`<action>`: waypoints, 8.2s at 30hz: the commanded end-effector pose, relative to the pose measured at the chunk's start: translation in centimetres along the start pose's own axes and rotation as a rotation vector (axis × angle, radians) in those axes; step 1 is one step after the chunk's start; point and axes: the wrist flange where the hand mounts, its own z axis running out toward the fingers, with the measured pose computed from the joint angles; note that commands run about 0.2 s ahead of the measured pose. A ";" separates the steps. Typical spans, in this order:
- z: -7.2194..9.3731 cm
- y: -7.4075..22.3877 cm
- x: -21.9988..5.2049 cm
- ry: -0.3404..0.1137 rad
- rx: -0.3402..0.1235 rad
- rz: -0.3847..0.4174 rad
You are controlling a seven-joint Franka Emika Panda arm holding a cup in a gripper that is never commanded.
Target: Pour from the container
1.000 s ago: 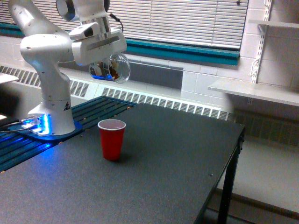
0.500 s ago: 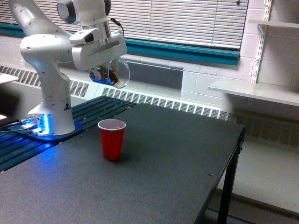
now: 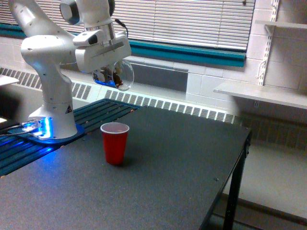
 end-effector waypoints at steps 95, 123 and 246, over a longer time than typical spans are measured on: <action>3.1 2.1 -2.1 -0.136 -0.103 0.003; 1.6 7.0 0.5 -0.099 -0.152 0.049; 9.6 6.1 3.7 -0.255 -0.148 -0.072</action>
